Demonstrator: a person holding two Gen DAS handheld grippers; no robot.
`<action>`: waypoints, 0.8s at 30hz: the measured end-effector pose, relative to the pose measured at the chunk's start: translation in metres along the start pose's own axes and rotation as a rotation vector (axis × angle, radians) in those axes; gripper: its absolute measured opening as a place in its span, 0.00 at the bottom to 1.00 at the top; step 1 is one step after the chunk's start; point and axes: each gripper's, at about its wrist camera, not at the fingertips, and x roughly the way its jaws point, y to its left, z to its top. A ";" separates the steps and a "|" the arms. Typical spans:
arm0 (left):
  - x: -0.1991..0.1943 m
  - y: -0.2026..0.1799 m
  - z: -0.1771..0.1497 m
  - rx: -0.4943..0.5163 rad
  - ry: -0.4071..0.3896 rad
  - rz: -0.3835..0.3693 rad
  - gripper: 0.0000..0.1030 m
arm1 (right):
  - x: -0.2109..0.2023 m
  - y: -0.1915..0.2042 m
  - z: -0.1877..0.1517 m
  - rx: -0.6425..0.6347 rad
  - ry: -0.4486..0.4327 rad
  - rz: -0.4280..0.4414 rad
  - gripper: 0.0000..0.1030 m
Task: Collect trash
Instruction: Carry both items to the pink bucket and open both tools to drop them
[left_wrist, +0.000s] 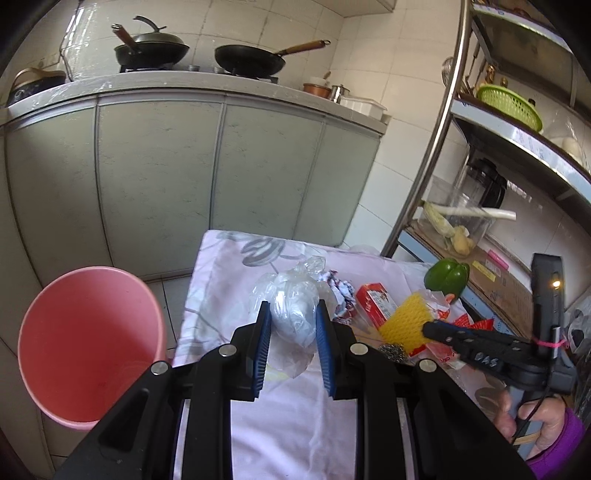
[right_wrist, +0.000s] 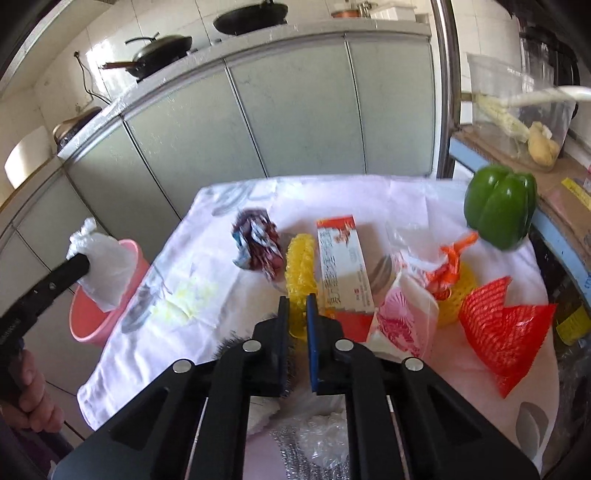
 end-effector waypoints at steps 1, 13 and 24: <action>-0.003 0.003 0.001 -0.006 -0.009 0.006 0.22 | -0.004 0.003 0.003 -0.007 -0.013 0.007 0.09; -0.055 0.073 0.019 -0.094 -0.146 0.171 0.22 | -0.012 0.105 0.051 -0.151 -0.081 0.279 0.09; -0.051 0.142 0.005 -0.170 -0.110 0.332 0.22 | 0.047 0.202 0.052 -0.242 0.043 0.477 0.09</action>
